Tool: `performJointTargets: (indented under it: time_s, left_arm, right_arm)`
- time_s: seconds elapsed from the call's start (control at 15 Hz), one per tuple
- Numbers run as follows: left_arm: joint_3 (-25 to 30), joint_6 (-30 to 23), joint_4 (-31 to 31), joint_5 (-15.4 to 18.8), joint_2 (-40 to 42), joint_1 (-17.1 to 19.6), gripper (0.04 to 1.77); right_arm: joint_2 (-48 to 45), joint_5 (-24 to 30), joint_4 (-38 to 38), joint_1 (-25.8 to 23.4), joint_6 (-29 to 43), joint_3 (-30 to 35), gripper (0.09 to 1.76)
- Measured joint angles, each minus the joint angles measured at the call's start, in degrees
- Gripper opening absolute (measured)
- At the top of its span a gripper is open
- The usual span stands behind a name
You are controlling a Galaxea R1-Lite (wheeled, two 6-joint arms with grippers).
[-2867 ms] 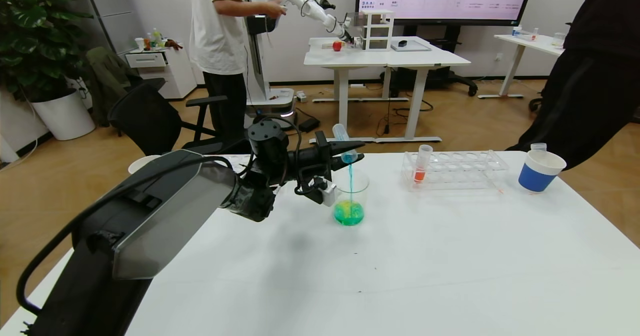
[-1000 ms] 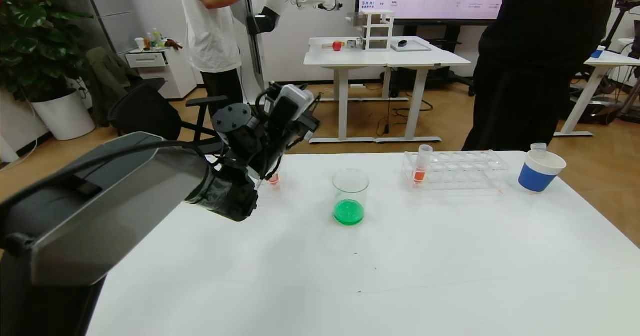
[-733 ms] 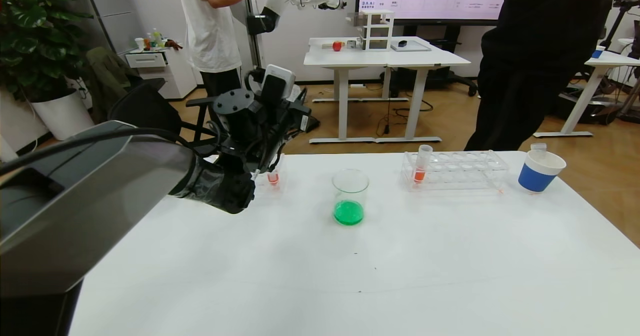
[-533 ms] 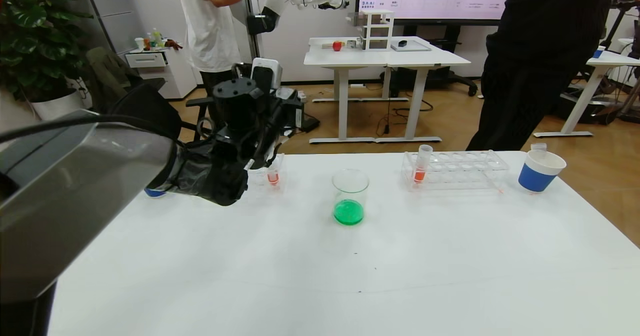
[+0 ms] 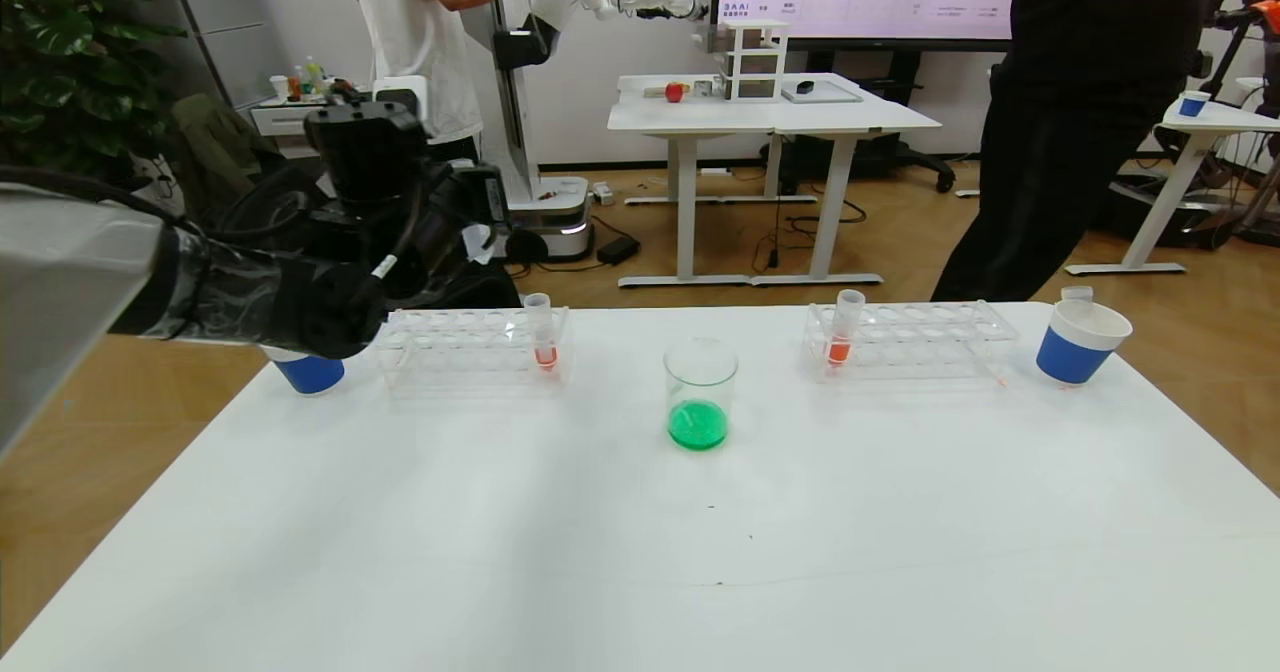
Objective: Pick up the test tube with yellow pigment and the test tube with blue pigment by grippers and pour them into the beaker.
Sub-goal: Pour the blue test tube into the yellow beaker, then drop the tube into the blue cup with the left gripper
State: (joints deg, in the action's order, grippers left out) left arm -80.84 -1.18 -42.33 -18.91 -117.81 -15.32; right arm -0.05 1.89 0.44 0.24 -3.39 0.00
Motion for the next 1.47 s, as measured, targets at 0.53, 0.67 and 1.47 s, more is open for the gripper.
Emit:
performJointTargets:
  time_s: [0.53,0.67,1.47]
  left_arm:
    - [8.64,0.04,-4.45,8.25,2.51,19.2,0.52]
    - [8.95,0.0,-4.53,9.13,1.88,21.96,0.52]
    - [6.14,-0.11,-13.82,8.58,-10.28,27.06,0.52]
  right_arm:
    - [0.0,0.01,0.0,0.0,0.0,0.0,1.74]
    - [0.0,0.01,0.0,0.0,0.0,0.0,1.74]
    - [0.0,0.01,0.0,0.0,0.0,0.0,1.74]
